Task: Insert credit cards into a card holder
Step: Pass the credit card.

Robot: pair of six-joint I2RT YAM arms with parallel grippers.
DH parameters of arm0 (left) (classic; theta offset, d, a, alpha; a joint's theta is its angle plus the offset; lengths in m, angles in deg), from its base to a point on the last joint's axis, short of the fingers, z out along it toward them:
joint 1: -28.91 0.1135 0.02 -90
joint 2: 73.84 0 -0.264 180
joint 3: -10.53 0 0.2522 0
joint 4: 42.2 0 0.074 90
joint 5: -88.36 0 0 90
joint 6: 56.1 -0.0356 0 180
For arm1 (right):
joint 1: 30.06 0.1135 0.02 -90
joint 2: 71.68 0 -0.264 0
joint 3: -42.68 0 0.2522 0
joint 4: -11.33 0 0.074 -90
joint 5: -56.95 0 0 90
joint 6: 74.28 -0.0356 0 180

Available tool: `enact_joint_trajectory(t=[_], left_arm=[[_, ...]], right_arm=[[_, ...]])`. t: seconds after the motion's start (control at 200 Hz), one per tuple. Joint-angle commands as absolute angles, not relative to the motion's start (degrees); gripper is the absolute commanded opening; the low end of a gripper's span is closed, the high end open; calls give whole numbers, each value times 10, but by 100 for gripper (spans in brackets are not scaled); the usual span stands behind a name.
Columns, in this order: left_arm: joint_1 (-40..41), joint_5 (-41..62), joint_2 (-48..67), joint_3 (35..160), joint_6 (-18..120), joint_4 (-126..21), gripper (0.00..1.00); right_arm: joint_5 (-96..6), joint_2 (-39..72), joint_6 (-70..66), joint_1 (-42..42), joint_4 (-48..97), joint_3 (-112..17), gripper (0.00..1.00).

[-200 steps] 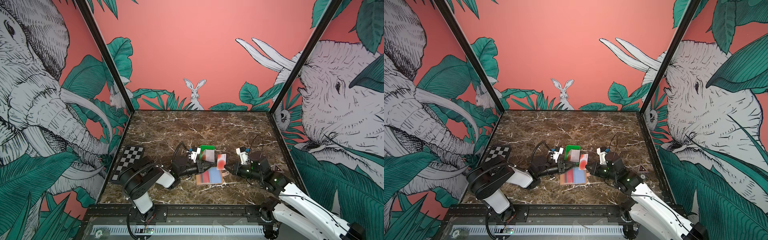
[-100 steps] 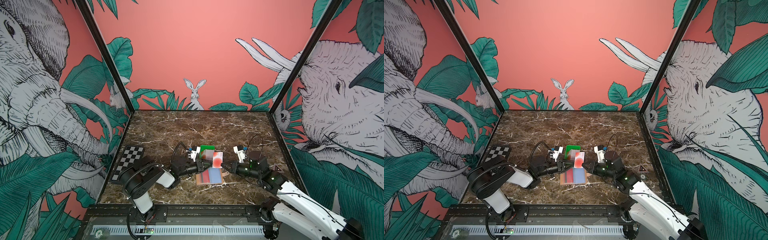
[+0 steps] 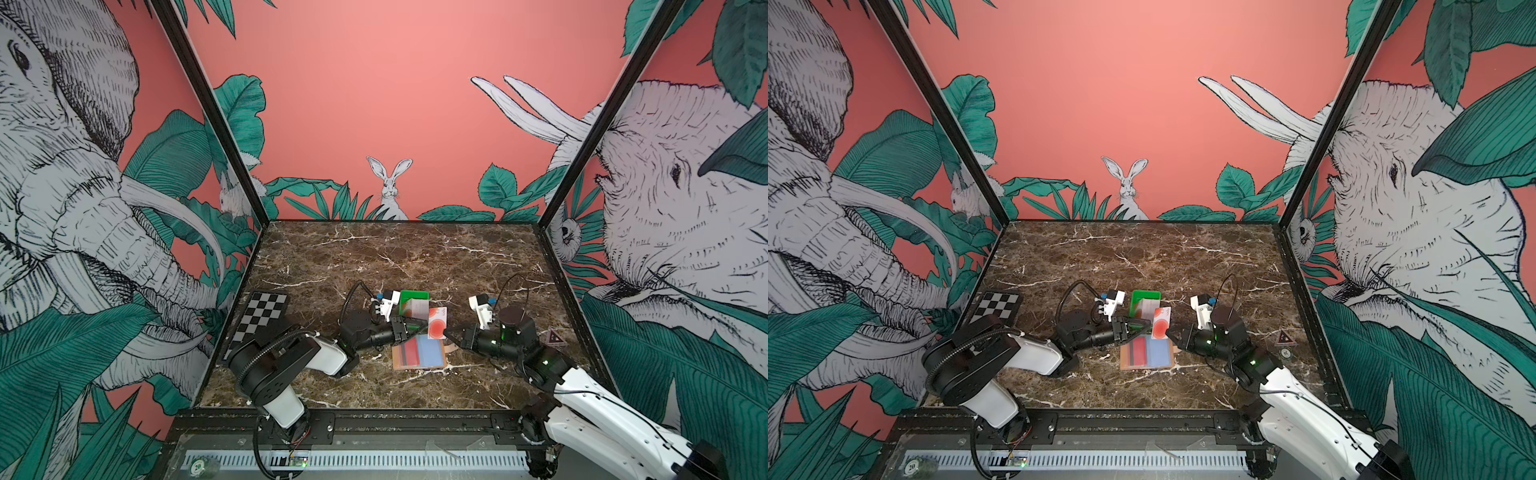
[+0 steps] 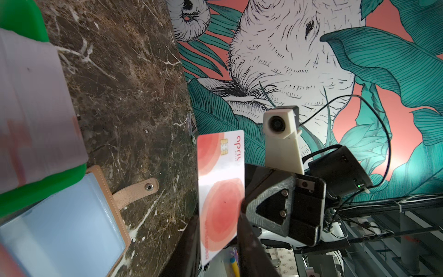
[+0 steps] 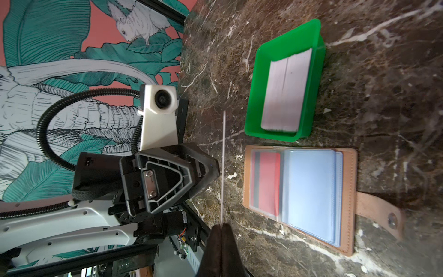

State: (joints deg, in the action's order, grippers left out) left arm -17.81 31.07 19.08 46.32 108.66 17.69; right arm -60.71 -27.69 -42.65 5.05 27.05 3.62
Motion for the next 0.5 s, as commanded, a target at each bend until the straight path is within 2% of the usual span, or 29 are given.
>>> enact_joint_trajectory(t=[0.0, 0.22, 0.495], left_arm=[[-176, 324, 184, 475, 1094, 200, 29], [-176, 322, 183, 470, 1097, 205, 28], [-167, 324, 180, 473, 1106, 218, 17]], right_arm=[[-632, -271, -434, 48, 204, 36, 0], [-636, -264, -436, 48, 196, 40, 0], [-623, -227, -412, 48, 241, 36, 0]])
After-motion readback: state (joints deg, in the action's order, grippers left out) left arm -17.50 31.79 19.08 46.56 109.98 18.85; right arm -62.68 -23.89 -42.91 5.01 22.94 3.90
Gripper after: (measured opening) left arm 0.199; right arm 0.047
